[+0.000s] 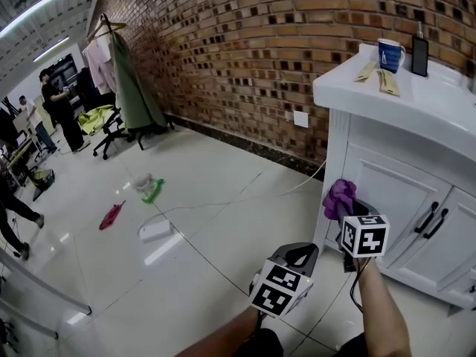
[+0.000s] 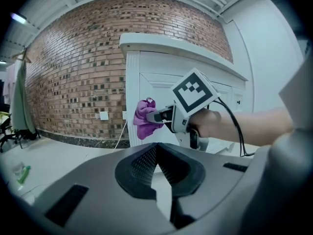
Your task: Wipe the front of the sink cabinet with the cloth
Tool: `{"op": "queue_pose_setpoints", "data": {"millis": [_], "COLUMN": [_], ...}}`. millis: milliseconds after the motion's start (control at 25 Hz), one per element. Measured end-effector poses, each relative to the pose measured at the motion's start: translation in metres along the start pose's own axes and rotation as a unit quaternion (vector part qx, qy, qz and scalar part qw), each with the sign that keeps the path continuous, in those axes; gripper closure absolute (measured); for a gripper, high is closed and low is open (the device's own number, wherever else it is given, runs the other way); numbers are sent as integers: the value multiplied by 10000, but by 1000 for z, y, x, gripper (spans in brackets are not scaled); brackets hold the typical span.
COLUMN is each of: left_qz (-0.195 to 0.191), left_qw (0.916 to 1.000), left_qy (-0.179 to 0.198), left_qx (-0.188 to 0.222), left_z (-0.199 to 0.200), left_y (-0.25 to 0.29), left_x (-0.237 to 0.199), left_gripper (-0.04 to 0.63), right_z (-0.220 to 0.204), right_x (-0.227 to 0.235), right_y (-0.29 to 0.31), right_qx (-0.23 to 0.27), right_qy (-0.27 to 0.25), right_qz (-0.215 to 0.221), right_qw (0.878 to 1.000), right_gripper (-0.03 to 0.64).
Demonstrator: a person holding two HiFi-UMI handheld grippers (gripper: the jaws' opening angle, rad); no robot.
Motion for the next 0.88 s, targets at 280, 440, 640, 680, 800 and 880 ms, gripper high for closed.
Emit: {"op": "queue_pose_setpoints", "data": {"millis": [280,440,640,680,800,880], "left_qz": [-83,-240,-477,-519,-606,-649], "left_qw": [10000,9997,9986,9984,9978,9976], "left_qy": [15,88,152,156,144,143], "left_qx": [-24,22,169,190,213,213], "left_z": [-5,0,11,12,12,12], "left_y": [4,13,22,23,26,28], "left_x": [4,17,37,40,47,50], "left_gripper": [591,591,591,591,591,591], "right_z": [-11,-12,-19,-21,-28,-32], "right_x": [27,48,73,78,94,105], "right_y": [-19,-38,-71,-77,-97,-111], "right_qx": [166,212,288,300,337,357], "right_qy": [0,58,249,288,445,546], "right_qz": [-447,-691,-1072,-1168,-1439,-1623], "right_qw": [9989,9974,9935,9923,9880,9846], "right_gripper": [517,517,517,517,517,517]}}
Point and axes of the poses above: the fingertips, and each gripper's own axes: y forward along the fingers, x to its right, z out of its top, the point moved 1 cm from there along -y, backward along the fingers, and after that the axes turned 3 degrees about z, right-handed, at the moved point
